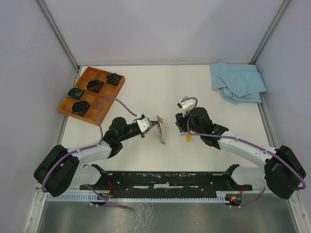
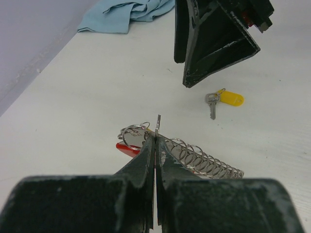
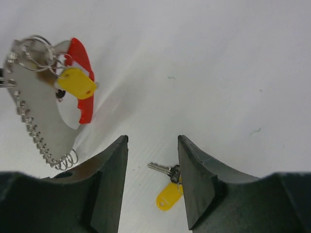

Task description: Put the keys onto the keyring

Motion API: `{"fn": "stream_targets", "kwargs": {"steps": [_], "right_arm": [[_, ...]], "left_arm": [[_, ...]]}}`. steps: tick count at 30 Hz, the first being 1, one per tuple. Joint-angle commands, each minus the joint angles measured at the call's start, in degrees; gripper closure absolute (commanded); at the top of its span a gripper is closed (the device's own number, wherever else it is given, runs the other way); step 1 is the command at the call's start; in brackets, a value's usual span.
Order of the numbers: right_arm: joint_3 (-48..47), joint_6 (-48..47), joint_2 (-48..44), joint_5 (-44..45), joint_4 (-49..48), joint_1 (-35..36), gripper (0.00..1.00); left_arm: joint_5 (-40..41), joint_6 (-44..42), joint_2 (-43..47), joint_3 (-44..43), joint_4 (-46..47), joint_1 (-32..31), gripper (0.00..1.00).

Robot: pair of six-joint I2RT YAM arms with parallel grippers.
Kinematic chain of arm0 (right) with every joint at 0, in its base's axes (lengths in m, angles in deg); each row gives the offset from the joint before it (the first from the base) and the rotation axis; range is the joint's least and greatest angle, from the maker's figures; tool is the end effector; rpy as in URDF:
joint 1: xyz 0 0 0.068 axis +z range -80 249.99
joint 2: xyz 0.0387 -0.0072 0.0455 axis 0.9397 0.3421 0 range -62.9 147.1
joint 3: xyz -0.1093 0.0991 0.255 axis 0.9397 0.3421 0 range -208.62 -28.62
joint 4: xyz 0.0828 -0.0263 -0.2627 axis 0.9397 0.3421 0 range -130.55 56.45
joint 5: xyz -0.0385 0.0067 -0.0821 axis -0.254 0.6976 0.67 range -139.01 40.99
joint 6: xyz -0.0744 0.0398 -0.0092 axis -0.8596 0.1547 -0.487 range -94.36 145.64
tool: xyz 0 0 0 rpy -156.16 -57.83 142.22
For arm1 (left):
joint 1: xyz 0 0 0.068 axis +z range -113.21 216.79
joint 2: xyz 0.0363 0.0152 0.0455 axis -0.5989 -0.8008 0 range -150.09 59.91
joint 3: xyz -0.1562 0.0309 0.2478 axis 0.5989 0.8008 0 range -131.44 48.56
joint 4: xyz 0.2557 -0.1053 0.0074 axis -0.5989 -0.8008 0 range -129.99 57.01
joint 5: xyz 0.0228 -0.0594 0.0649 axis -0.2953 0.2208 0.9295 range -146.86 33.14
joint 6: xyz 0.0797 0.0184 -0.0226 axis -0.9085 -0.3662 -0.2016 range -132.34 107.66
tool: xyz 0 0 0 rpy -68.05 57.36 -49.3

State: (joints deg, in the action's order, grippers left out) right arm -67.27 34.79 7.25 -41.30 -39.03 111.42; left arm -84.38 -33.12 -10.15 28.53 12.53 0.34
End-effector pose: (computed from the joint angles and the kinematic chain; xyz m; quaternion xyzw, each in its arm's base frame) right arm 0.2322 0.1916 0.2171 -0.2130 0.8512 0.1500 0.4556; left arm 0.2013 -0.1915 0.2101 0.4834 0.5489 -0.2629 0.6293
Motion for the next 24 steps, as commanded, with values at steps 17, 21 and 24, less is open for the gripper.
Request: {"fn": "stream_targets", "kwargs": {"steps": [17,21,24], "right_arm": [[11.65,-15.27,3.97,-11.84,-49.31,4.99,0.58],[10.85,-15.21,4.93,-13.1,-49.69,5.17,0.64],[10.71,-15.0,5.28,-13.87,-49.73,5.24,0.65]], "left_arm": [[2.81,14.59,-3.8,-4.31,8.67,0.21,0.97],[3.05,14.86,-4.0,-4.34,8.71,0.22,0.97],[3.35,15.27,-3.86,-4.35,8.71,0.21,0.97]]}}
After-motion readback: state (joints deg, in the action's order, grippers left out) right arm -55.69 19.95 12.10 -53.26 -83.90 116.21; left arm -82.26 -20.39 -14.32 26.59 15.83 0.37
